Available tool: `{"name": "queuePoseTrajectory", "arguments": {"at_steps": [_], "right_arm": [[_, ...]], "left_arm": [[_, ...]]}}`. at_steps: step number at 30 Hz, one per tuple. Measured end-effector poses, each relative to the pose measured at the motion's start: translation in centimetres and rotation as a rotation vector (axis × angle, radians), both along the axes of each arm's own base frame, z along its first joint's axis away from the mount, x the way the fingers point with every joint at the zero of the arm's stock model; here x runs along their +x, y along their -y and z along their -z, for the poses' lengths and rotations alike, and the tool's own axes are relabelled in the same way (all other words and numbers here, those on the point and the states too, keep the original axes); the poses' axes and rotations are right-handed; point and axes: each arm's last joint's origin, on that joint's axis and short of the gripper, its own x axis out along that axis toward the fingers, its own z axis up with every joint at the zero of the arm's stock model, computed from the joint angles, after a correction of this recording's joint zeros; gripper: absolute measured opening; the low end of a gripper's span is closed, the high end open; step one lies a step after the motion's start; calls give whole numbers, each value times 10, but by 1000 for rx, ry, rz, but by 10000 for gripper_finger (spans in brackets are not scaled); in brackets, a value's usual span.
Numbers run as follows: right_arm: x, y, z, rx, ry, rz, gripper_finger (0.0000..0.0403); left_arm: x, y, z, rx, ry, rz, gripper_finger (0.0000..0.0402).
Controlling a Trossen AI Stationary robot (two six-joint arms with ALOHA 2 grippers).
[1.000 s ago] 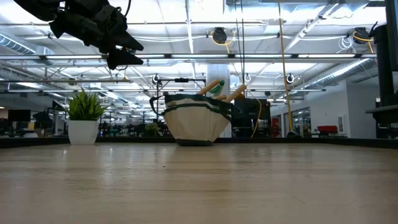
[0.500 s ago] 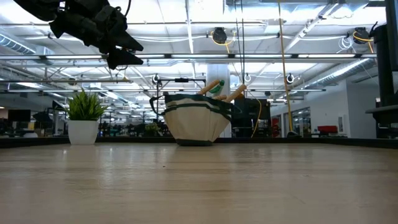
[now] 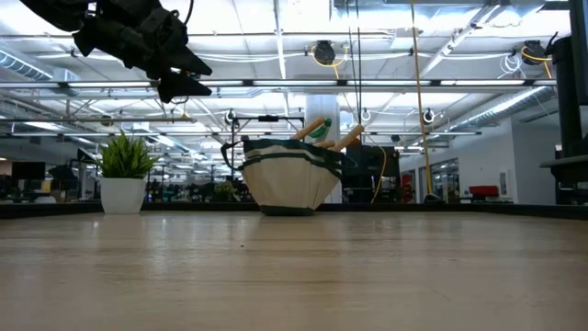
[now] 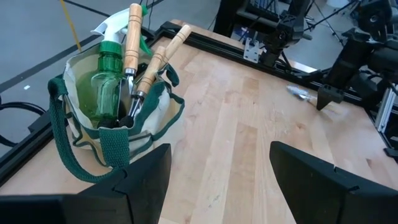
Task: Pick & Place Garden tools in Gardening bag
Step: Put the brown trowel into the green gardening bag
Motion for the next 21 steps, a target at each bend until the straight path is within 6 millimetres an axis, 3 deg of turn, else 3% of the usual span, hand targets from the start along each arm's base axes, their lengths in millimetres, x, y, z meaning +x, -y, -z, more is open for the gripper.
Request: {"name": "queuePoseTrajectory", "arguments": {"at_steps": [9, 21], "right_arm": [[7, 10, 3, -42, 26, 50, 63], [31, 36, 4, -58, 27, 233, 62]], "left_arm": [[0, 0, 0, -16, 2, -6, 280], [0, 0, 0, -43, 5, -16, 280]]}}
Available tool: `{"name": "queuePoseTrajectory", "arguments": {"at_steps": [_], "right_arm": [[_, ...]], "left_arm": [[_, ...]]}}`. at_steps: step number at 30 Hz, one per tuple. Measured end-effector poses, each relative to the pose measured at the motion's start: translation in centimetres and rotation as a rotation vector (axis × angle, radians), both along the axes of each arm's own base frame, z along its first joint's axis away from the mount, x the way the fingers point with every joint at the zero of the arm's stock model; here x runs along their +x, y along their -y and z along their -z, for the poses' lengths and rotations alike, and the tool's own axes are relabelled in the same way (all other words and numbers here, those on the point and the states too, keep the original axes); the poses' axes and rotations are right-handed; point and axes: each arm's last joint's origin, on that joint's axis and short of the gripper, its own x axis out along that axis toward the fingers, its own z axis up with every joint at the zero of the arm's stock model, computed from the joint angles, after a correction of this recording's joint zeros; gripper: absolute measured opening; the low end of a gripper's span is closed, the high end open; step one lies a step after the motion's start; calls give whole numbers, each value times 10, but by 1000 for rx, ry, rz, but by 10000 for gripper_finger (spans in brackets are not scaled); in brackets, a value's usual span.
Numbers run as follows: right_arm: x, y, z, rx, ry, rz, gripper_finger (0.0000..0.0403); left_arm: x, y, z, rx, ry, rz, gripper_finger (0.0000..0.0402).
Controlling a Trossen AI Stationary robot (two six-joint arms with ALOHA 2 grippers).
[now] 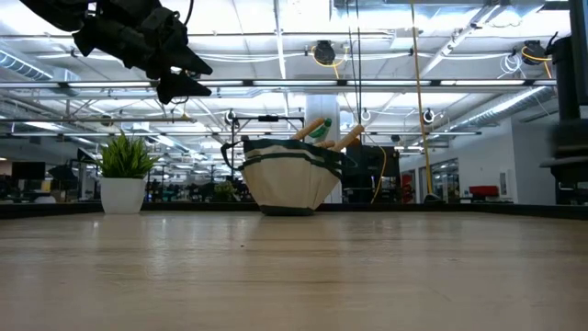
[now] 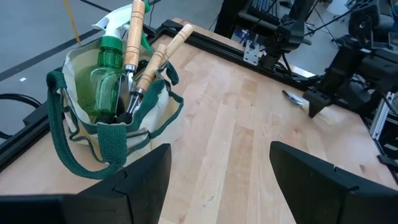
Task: Pick & Place Garden tools in Gardening bag
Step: Put the brown trowel into the green gardening bag
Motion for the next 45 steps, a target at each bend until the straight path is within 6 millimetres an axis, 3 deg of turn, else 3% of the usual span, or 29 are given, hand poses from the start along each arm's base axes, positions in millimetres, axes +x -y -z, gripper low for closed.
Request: {"name": "queuePoseTrajectory", "arguments": {"at_steps": [6, 12, 17, 22, 26, 31, 39, 45], "right_arm": [[28, 22, -9, -92, 128, 163, 62], [72, 51, -33, -139, 391, 460, 62], [114, 85, -66, 10, 668, 777, 62], [145, 117, -108, 318, 1050, 1032, 62], [152, 145, -134, 540, 1307, 1197, 62], [150, 171, -154, 764, 1491, 1316, 62], [143, 186, -174, 923, 1691, 1299, 62], [137, 197, -185, 966, 1817, 1270, 62]], "left_arm": [[0, 0, 0, -8, 2, -3, 280], [0, 0, 0, -20, 3, -8, 280], [0, 0, 0, -23, 5, -8, 280], [0, 0, 0, -22, 7, -8, 280], [0, 0, 0, -38, 9, -14, 280], [0, 0, 0, -91, 15, -35, 280], [1, 0, -2, -234, 47, -91, 280], [8, 1, -21, -247, 236, -78, 280]]}}
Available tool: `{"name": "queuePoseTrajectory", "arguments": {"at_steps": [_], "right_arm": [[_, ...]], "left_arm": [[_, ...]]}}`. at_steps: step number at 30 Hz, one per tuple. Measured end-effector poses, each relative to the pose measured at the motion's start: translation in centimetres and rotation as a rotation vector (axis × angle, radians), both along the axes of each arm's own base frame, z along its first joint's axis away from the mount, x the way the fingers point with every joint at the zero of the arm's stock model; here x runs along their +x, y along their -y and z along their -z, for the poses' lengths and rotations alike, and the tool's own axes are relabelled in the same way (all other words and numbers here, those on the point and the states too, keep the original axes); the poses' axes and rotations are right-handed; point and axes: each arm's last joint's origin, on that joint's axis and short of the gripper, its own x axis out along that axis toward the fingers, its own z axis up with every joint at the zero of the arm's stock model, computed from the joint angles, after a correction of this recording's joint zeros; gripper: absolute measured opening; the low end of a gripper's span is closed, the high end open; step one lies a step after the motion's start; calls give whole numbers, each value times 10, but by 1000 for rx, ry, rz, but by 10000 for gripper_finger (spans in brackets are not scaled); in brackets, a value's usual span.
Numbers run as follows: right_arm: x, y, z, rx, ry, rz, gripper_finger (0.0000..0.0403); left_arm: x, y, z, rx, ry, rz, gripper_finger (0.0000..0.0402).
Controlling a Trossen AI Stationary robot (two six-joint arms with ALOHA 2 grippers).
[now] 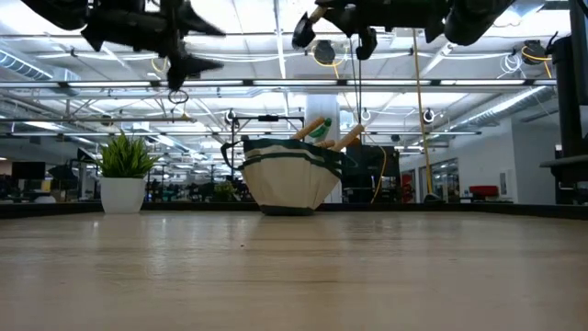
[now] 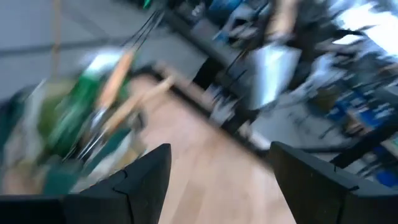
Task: Pick & Place Garden tools in Gardening bag
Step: Put the brown trowel into the green gardening bag
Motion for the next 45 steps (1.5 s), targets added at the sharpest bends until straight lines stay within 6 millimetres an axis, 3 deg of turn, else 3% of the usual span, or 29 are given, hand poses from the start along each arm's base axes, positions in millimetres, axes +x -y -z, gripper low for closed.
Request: {"name": "queuePoseTrajectory", "arguments": {"at_steps": [4, 9, 17, 28, 37, 45], "right_arm": [[-5, 13, -5, -36, 66, 51, 62], [-7, 28, -5, -141, 164, 6, 62], [5, 53, 8, -191, 166, -97, 62], [59, 74, -1, -338, 61, -396, 62], [69, 85, -9, -353, 29, -371, 62], [74, 81, -6, -339, -24, -383, 62]], "left_arm": [[6, 7, -19, 81, 169, 8, 280], [11, 15, -30, 158, 265, -133, 280], [14, 15, -29, 185, 248, -336, 280], [16, 19, -28, 165, 252, -364, 280], [16, 20, -28, 212, 236, -373, 280], [26, 16, -19, 278, 164, -368, 280]]}}
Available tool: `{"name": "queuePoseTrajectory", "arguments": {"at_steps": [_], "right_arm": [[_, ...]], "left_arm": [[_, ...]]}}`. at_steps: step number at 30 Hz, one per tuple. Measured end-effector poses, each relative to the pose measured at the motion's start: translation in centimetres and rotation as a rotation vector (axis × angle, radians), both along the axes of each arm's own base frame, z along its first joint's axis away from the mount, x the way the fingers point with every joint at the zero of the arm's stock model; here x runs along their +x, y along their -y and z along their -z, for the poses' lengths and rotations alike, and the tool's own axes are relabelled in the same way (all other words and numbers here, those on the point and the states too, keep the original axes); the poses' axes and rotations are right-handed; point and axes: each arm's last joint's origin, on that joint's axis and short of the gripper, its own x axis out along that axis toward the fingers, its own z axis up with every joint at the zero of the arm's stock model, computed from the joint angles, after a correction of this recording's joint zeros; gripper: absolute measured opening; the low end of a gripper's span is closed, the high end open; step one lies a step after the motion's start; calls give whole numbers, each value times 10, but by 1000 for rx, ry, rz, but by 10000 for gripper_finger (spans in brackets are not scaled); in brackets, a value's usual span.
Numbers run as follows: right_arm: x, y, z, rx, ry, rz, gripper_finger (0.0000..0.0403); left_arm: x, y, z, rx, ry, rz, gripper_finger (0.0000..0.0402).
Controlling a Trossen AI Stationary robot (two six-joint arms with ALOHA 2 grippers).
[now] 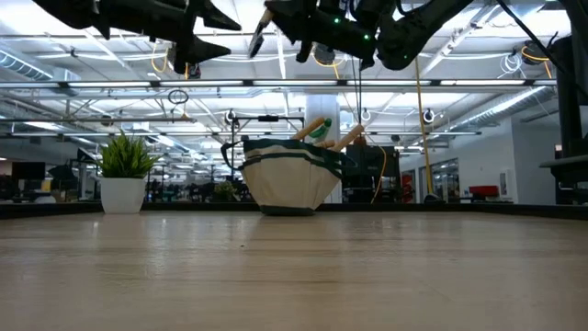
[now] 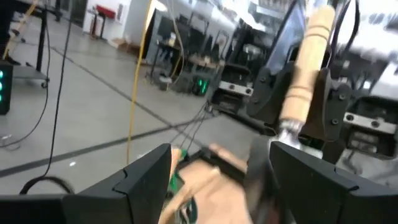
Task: Pick & Place Garden tools in Gardening bag
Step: Put the brown trowel into the green gardening bag
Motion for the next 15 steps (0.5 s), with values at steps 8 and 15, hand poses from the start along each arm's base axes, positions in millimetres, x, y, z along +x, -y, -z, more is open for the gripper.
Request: {"name": "queuePoseTrajectory", "arguments": {"at_steps": [8, 15], "right_arm": [[6, 4, 17, 5, -172, 63, 62], [8, 5, 22, -3, -221, 90, 62]], "left_arm": [[36, 5, 0, 119, -149, 81, 280], [44, 5, -2, 143, -181, 101, 280]]}}
